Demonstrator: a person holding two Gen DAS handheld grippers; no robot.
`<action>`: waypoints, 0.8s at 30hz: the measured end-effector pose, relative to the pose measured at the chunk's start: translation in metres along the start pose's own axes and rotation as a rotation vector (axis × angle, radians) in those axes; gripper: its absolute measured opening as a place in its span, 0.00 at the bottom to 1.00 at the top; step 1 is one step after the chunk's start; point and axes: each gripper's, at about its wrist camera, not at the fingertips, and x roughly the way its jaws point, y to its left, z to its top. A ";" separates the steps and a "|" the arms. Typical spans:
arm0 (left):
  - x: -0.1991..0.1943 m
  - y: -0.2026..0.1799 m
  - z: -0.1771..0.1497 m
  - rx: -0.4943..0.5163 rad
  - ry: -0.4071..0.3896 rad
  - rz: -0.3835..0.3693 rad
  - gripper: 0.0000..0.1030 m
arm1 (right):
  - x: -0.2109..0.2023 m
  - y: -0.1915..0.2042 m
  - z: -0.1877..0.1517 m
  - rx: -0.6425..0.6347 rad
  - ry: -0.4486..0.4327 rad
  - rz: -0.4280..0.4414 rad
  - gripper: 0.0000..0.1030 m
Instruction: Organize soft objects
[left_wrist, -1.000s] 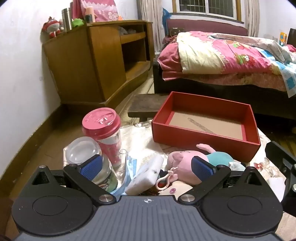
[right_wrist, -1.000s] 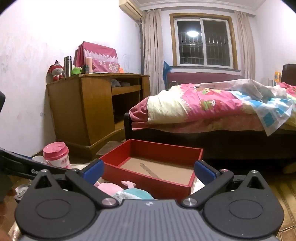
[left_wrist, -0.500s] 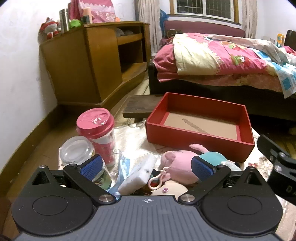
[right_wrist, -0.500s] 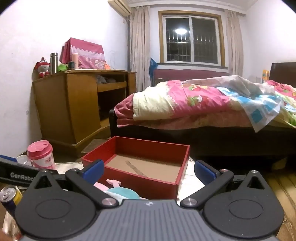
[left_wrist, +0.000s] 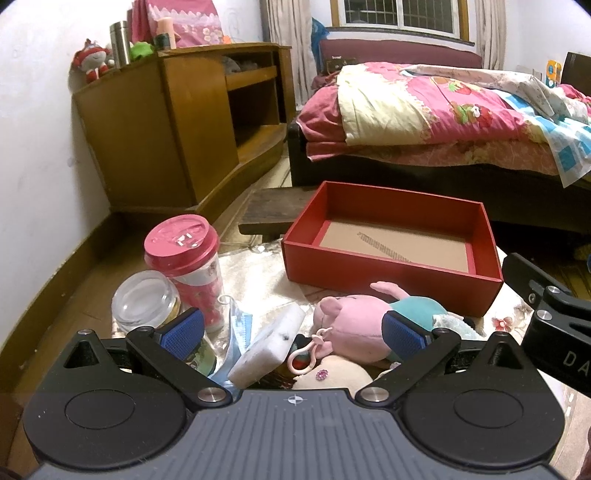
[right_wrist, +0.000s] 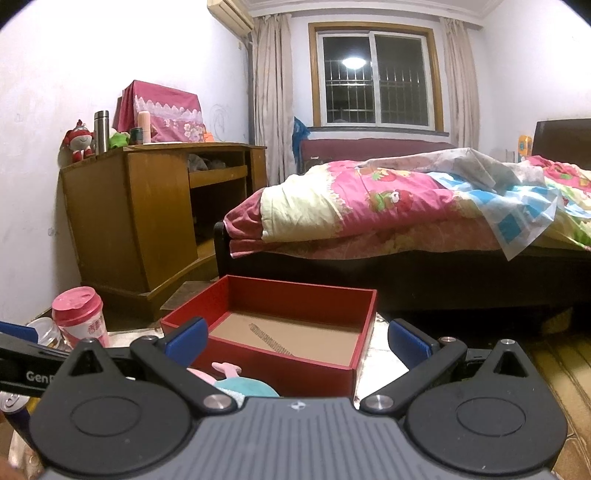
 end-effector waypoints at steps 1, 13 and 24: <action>0.000 0.000 0.000 0.000 -0.001 0.001 0.95 | 0.000 0.000 0.000 0.001 -0.001 0.000 0.77; 0.001 -0.001 0.000 0.001 -0.001 -0.002 0.95 | 0.002 0.000 0.000 0.008 0.002 -0.006 0.77; 0.001 -0.001 -0.001 0.006 -0.003 -0.002 0.95 | 0.002 -0.001 0.000 0.008 0.003 -0.005 0.77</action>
